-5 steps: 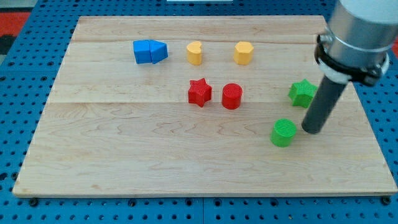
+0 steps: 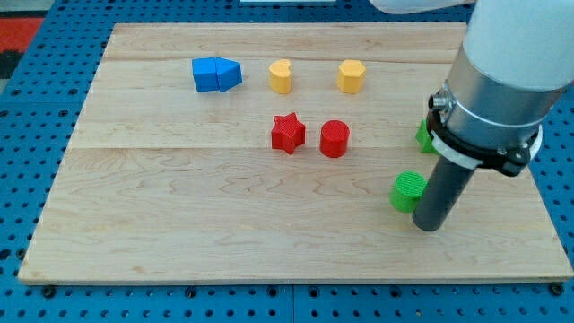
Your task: Move the green circle towards the up
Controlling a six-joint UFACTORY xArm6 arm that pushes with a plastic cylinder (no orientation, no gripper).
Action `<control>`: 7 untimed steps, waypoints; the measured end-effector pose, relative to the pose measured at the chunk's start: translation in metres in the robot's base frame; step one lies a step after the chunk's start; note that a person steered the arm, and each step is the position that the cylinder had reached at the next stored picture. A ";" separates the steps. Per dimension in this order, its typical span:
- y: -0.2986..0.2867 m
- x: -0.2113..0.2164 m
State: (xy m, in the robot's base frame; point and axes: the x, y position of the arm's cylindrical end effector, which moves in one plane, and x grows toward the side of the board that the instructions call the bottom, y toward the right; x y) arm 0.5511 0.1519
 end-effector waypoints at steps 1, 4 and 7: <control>-0.002 -0.016; -0.042 -0.024; -0.052 -0.039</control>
State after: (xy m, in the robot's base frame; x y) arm 0.5118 0.0995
